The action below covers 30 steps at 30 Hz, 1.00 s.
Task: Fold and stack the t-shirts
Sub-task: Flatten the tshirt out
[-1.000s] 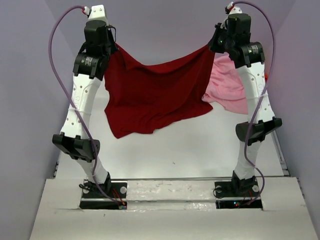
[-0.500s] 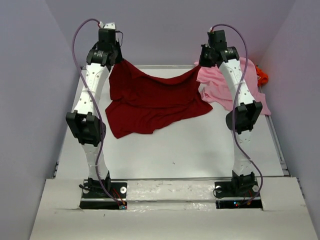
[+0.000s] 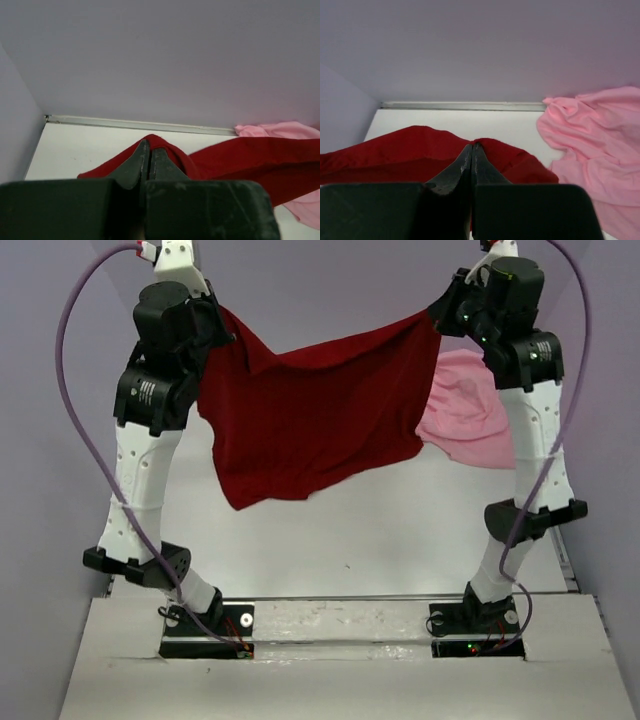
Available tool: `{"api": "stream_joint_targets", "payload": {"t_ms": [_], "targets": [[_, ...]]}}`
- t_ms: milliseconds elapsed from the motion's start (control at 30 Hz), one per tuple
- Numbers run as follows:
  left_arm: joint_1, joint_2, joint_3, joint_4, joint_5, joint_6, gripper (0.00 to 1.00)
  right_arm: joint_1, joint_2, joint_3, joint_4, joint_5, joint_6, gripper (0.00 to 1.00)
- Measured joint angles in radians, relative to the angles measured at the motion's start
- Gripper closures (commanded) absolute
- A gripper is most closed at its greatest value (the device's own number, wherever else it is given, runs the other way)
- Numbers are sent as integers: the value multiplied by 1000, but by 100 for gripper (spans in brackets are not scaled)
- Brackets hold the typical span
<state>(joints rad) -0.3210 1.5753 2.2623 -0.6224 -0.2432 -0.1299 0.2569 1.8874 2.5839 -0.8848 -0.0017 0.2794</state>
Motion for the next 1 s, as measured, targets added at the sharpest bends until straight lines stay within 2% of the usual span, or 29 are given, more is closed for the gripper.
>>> {"api": "stream_joint_targets", "payload": {"t_ms": [167, 300, 567, 800, 1000], "targets": [[-138, -161, -105, -17, -80, 21, 100, 134, -211, -61, -2, 67, -34, 100], [-142, -303, -171, -50, -132, 12, 100, 220, -300, -42, -19, 110, -42, 100], [-193, -497, -179, -100, -154, -39, 100, 261, -380, -45, -120, 195, -40, 100], [-203, -564, -160, -128, -111, -74, 100, 264, -482, -53, -192, 204, -37, 100], [-203, -564, -222, -129, -14, -79, 100, 264, -599, -159, -190, 184, -36, 100]]}}
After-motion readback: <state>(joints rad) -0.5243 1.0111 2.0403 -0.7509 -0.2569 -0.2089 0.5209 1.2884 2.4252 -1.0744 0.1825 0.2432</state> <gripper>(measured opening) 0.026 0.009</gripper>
